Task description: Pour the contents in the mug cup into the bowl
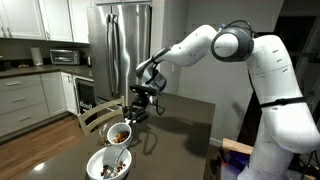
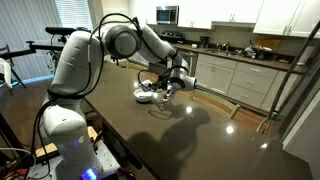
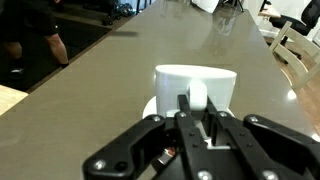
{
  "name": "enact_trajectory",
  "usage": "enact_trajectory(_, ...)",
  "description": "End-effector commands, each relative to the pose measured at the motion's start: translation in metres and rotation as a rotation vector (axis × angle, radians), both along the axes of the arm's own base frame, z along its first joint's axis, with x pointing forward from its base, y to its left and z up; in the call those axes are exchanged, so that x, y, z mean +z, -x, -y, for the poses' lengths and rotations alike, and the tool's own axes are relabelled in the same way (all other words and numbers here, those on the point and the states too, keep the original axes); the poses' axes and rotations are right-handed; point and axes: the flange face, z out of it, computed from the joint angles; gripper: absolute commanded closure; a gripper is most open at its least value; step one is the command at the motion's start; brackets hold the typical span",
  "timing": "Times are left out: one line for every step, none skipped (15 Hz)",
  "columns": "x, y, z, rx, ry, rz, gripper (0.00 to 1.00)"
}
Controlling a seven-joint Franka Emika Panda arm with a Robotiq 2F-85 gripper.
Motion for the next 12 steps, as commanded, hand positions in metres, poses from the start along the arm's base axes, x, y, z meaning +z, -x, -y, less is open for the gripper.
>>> enact_trajectory(0.004,0.000,-0.017,0.056,0.025,0.086,0.96)
enact_trajectory(0.003,0.000,-0.022,0.066,0.033,0.100,0.96)
enact_trajectory(0.003,0.001,-0.026,0.076,0.042,0.114,0.96)
enact_trajectory(0.002,0.001,-0.030,0.087,0.049,0.123,0.96)
enact_trajectory(0.002,0.002,-0.034,0.095,0.061,0.135,0.96)
enact_trajectory(0.003,0.001,-0.037,0.102,0.066,0.146,0.96)
enact_trajectory(0.004,0.001,-0.040,0.110,0.072,0.162,0.96)
enact_trajectory(0.005,0.001,-0.042,0.120,0.077,0.179,0.96)
enact_trajectory(0.005,0.000,-0.045,0.134,0.086,0.199,0.96)
enact_trajectory(0.006,0.000,-0.046,0.149,0.096,0.219,0.96)
enact_trajectory(0.007,0.000,-0.048,0.164,0.108,0.240,0.96)
enact_trajectory(0.008,-0.001,-0.048,0.175,0.121,0.263,0.96)
